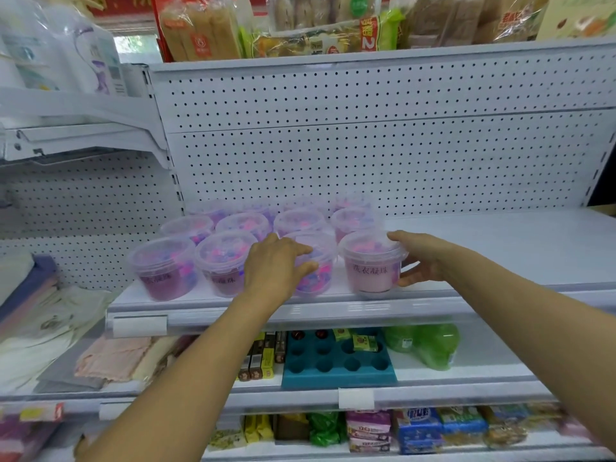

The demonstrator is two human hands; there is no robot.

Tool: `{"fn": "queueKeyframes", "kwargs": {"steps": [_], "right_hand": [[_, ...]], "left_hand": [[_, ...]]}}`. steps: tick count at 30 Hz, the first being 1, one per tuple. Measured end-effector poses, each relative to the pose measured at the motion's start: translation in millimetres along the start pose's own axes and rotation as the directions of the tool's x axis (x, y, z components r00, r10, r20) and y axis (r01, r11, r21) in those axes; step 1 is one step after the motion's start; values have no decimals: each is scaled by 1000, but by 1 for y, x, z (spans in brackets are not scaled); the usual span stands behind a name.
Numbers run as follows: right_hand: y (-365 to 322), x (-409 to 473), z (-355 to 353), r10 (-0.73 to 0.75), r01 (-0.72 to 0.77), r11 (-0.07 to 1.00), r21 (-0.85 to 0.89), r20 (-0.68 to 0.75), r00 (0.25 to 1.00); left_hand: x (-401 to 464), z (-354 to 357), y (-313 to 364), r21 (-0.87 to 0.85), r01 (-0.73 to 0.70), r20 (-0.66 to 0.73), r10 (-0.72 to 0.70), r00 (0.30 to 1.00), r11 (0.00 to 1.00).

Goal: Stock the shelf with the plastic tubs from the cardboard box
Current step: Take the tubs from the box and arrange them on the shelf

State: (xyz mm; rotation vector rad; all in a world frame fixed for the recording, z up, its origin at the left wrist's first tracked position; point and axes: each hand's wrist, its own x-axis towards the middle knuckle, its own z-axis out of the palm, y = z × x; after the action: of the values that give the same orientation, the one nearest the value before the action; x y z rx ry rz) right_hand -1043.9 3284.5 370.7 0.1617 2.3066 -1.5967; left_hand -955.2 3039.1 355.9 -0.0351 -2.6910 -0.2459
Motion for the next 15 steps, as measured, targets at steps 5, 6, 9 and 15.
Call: {"fn": "queueKeyframes", "kwargs": {"steps": [5,6,9,15], "right_hand": [[-3,12,7,-36,38,999,38,-69,997],[-2,15,9,-69,73,997,34,-111,991],[4,14,10,-369,257,888,-381,-256,894],[11,-22,29,-754,499,311,-809,109,647]], "left_hand": [[3,2,7,109,37,-47,-32,998,993],[3,3,8,114,40,-50,-34,998,993],[3,6,7,117,42,-68,-34,997,992],[1,10,4,96,26,-113,-15,993,995]]}}
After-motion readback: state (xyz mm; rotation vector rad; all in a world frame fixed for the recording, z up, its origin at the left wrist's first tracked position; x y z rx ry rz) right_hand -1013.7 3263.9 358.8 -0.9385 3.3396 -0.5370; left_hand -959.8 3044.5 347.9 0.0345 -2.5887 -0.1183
